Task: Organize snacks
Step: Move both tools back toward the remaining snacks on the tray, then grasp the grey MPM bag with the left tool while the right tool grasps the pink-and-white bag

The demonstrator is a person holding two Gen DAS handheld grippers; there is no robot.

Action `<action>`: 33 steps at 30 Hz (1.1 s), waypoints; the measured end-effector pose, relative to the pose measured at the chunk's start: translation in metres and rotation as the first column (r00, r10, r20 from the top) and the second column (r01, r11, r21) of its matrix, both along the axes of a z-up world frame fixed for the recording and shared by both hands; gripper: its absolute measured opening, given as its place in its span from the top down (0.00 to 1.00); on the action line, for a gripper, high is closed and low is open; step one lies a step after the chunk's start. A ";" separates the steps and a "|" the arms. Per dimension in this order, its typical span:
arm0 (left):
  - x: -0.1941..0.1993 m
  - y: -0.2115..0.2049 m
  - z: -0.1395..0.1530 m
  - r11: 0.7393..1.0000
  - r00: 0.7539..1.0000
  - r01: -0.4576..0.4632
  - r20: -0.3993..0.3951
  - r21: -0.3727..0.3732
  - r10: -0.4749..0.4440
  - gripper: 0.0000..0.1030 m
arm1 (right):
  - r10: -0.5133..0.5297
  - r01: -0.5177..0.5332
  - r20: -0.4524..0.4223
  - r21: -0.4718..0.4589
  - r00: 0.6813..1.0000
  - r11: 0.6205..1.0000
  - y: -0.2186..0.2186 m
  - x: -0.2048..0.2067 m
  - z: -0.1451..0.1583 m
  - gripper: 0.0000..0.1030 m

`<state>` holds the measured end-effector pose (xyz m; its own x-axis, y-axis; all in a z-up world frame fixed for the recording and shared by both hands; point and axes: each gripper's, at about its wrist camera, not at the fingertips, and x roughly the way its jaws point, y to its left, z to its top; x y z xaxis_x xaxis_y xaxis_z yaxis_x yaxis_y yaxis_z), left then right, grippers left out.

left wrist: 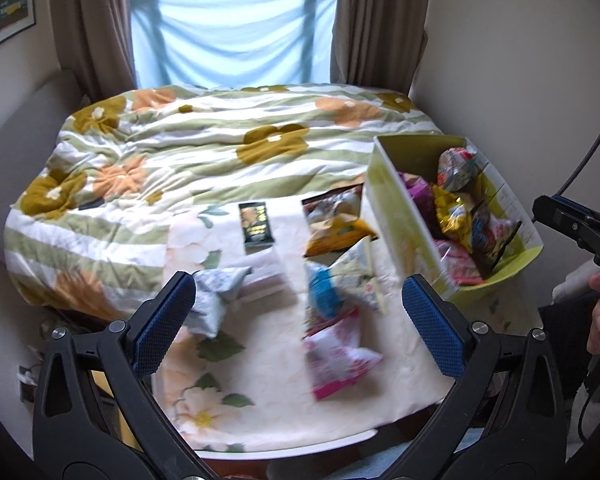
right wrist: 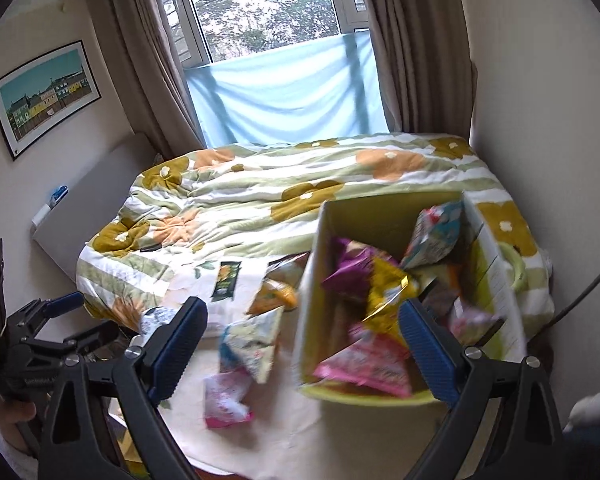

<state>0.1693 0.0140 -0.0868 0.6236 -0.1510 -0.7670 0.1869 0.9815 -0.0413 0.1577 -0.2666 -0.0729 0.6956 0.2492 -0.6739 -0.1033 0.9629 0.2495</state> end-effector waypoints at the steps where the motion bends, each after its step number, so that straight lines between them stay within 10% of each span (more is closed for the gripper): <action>1: 0.000 0.011 -0.003 1.000 1.000 0.002 -0.010 0.004 -0.002 0.00 | -0.008 0.008 -0.005 0.003 1.000 1.000 0.008 -0.003 -0.003 0.07; 15: 0.032 0.108 -0.082 0.993 0.983 0.120 -0.146 0.024 -0.115 0.00 | -0.094 0.095 -0.134 0.005 0.987 0.995 0.107 -0.033 -0.068 0.07; 33: 0.104 0.087 -0.190 0.957 0.946 0.237 -0.262 0.165 -0.189 0.01 | -0.045 0.054 -0.351 0.017 0.935 0.998 0.163 0.008 -0.194 0.07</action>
